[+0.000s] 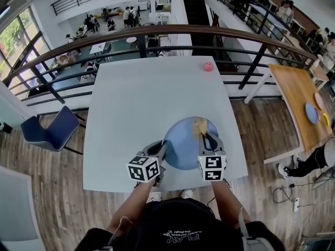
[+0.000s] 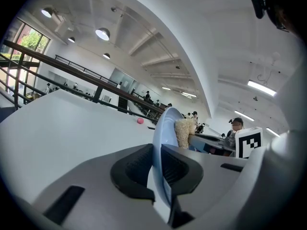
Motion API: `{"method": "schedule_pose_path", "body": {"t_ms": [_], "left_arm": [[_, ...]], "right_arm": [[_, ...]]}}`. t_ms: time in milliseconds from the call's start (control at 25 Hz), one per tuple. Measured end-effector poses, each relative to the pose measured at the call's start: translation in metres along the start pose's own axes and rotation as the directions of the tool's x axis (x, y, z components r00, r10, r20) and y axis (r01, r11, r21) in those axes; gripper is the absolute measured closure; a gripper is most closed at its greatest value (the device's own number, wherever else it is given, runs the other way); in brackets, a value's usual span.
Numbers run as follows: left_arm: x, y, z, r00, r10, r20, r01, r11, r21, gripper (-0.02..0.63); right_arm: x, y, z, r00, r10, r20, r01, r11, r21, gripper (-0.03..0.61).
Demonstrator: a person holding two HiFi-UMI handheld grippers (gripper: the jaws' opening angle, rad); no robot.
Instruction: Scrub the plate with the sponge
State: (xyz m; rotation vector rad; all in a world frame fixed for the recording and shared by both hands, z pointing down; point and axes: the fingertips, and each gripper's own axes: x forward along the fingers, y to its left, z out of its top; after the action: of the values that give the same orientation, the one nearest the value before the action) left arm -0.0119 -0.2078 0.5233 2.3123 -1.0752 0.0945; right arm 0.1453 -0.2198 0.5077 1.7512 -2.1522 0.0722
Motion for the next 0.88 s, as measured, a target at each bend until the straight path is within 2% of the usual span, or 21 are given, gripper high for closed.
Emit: {"method": "schedule_pose_path", "body": {"t_ms": [160,360,640,880], "left_arm": [[-0.001,0.004,-0.003,1.0,0.013,-0.005,-0.013,1.0,0.008,0.574],[-0.002,0.013,-0.006,0.999,0.05,-0.007,-0.05,0.999,0.008,0.577],[-0.005,0.017,-0.004,0.997,0.071,0.006,-0.071,0.997,-0.014,0.586],[-0.01,0.022,-0.001,0.997,0.08,0.023,-0.08,0.996,-0.027,0.586]], "right_arm": [[0.001,-0.008,-0.012,1.0,-0.011,-0.019,0.011,1.0,-0.005,0.532],[-0.002,0.0,-0.01,1.0,0.009,-0.027,-0.009,1.0,0.018,0.532],[-0.022,0.071,0.011,0.984,0.178,0.022,-0.178,0.984,-0.007,0.532],[-0.023,0.123,0.011,0.958,0.288,0.002,-0.288,0.957,-0.043,0.532]]}}
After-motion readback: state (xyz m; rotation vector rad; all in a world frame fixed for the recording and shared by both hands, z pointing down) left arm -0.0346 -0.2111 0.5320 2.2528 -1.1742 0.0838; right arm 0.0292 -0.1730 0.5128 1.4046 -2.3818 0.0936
